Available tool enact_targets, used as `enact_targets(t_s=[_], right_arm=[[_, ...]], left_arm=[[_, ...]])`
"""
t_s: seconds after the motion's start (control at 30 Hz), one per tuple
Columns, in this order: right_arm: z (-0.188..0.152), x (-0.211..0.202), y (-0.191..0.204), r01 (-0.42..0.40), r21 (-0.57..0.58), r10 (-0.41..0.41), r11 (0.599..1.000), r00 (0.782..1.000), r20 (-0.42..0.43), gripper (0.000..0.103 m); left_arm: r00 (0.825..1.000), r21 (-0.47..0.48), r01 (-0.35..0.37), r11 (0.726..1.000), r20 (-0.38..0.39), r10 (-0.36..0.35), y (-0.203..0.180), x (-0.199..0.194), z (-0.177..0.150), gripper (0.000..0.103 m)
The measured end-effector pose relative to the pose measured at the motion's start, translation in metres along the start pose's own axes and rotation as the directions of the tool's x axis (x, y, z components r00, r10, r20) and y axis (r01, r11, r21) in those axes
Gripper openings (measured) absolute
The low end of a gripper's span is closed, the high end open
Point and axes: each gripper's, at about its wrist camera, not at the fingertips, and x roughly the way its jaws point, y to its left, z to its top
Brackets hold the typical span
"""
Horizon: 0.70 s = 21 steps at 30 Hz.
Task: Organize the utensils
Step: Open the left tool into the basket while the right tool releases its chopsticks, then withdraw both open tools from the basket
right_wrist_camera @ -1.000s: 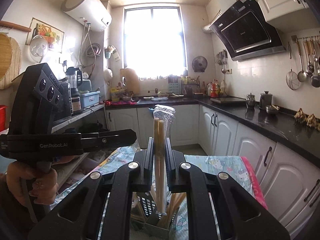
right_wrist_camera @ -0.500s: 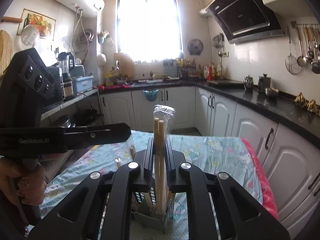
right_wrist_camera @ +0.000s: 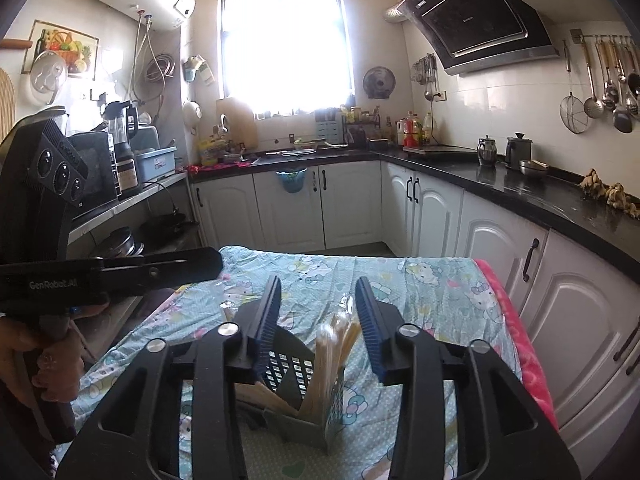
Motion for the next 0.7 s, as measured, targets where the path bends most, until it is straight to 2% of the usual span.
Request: enact_targets(t_s=[0.1,0.17,0.3,0.37,0.47,0.63,0.7], right_arm=[[-0.003,-0.010,0.002,0.002,-0.005,-0.002,1.000,1.000,0.004,0.046],[-0.004,-0.015,0.003,0.000,-0.003,0.001,1.000,1.000,0.007,0.051],[-0.008,-0.032,0.007,-0.004,0.009,0.004,1.000,1.000,0.024,0.062],[-0.009,-0.039,0.010,-0.004,0.008,0.004,1.000,1.000,0.029,0.071],[-0.013,-0.052,0.017,-0.006,0.000,0.006,1.000,0.999,0.046,0.082],[-0.021,-0.073,0.028,0.002,-0.022,0.000,1.000,0.998,0.066,0.094],[-0.026,-0.080,0.032,0.008,-0.027,-0.006,1.000,0.998,0.068,0.095]], left_arm=[[1.000,0.004,-0.011,1.000,0.011,0.011,-0.001,-0.012,0.000,0.037],[0.999,0.006,-0.022,1.000,0.024,0.022,-0.001,-0.023,-0.001,0.051],[0.998,-0.007,-0.030,1.000,0.046,0.030,0.000,-0.042,-0.003,0.070],[0.997,-0.006,-0.049,0.999,0.057,0.050,-0.001,-0.051,-0.005,0.086],[0.993,-0.011,-0.091,0.996,0.076,0.091,-0.001,-0.066,-0.010,0.092],[0.982,-0.023,-0.161,0.987,0.092,0.163,-0.003,-0.088,-0.023,0.092],[0.976,-0.023,-0.193,0.981,0.102,0.194,-0.003,-0.096,-0.032,0.092]])
